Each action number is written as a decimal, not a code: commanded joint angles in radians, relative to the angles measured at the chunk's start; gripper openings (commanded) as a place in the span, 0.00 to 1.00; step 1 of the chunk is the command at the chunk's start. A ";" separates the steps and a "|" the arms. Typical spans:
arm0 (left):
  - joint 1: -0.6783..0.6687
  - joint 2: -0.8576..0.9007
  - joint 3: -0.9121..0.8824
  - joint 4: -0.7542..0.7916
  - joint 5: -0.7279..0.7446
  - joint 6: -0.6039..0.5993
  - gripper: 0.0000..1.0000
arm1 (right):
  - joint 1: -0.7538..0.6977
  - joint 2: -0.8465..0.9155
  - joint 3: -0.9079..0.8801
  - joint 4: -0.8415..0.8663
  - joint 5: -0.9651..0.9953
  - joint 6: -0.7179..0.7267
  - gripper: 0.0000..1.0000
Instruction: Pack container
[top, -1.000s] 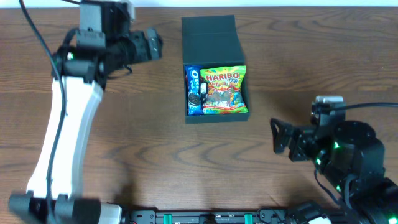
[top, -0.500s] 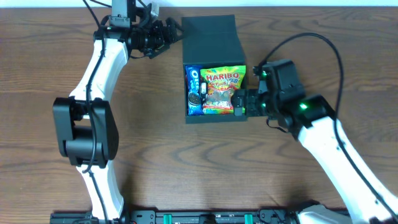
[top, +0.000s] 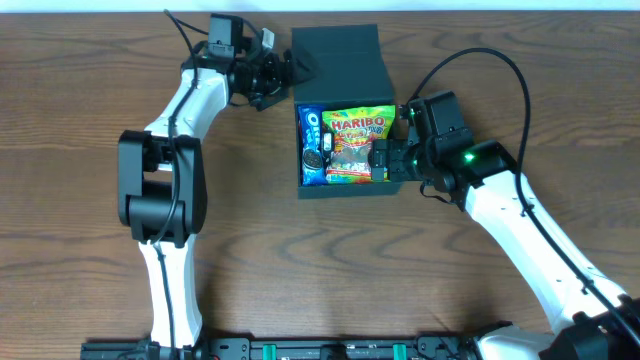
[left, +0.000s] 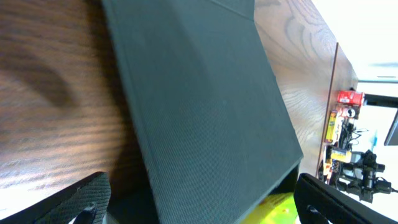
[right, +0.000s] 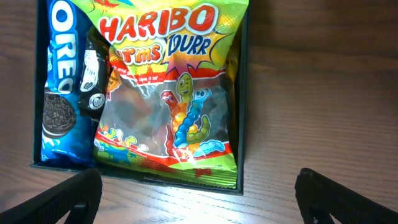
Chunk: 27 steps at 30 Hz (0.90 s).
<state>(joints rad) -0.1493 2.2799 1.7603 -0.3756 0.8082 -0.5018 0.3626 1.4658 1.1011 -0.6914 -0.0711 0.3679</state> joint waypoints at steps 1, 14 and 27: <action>-0.013 0.035 0.023 0.032 -0.003 -0.045 0.95 | 0.005 0.001 -0.005 0.002 0.015 0.014 0.99; -0.074 0.051 0.023 0.238 0.116 -0.051 0.95 | 0.006 0.001 -0.005 0.000 0.015 0.014 0.99; -0.076 0.047 0.024 0.509 0.319 -0.049 0.95 | 0.005 0.001 -0.005 -0.005 0.015 0.014 0.99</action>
<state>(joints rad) -0.2199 2.3222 1.7611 0.0933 1.0332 -0.5545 0.3626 1.4658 1.1011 -0.6918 -0.0704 0.3679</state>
